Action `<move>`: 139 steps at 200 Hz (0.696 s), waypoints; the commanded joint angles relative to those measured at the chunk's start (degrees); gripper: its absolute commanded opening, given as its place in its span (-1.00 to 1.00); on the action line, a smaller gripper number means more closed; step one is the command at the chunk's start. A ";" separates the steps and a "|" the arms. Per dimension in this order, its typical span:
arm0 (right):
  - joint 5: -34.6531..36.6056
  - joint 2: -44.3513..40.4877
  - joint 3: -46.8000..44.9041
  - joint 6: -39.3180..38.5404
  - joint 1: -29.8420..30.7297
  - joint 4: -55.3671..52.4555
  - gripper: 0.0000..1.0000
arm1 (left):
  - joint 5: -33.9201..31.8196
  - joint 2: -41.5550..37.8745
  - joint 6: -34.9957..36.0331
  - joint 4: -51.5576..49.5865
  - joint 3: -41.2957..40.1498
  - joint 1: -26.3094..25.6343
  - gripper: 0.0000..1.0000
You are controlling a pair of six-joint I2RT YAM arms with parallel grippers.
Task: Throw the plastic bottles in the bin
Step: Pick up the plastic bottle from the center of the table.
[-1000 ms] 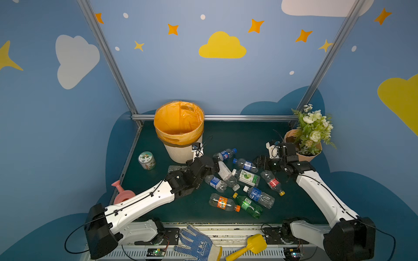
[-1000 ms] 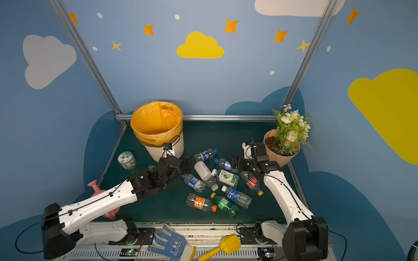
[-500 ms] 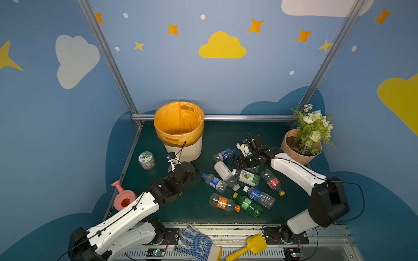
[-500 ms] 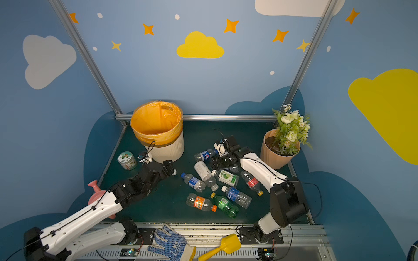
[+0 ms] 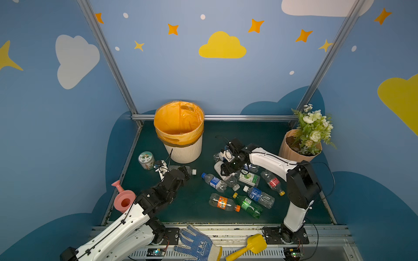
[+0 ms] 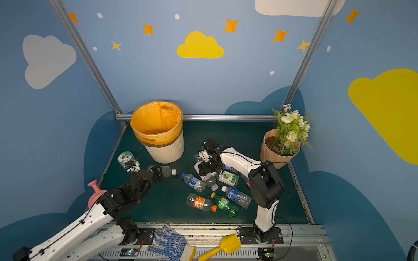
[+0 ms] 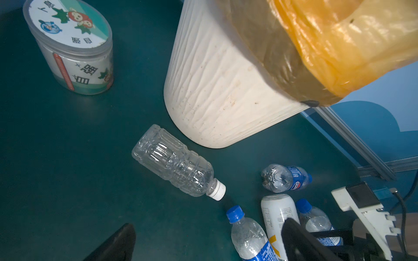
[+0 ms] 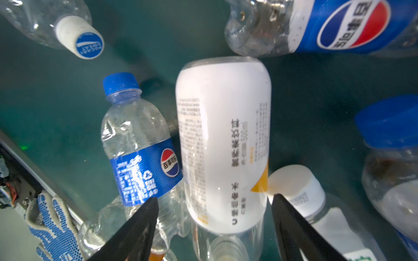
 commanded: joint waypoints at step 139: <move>4.41 9.82 7.15 -1.80 2.21 -2.38 0.50 | -1.45 -4.16 -0.68 -3.53 -1.22 1.24 1.00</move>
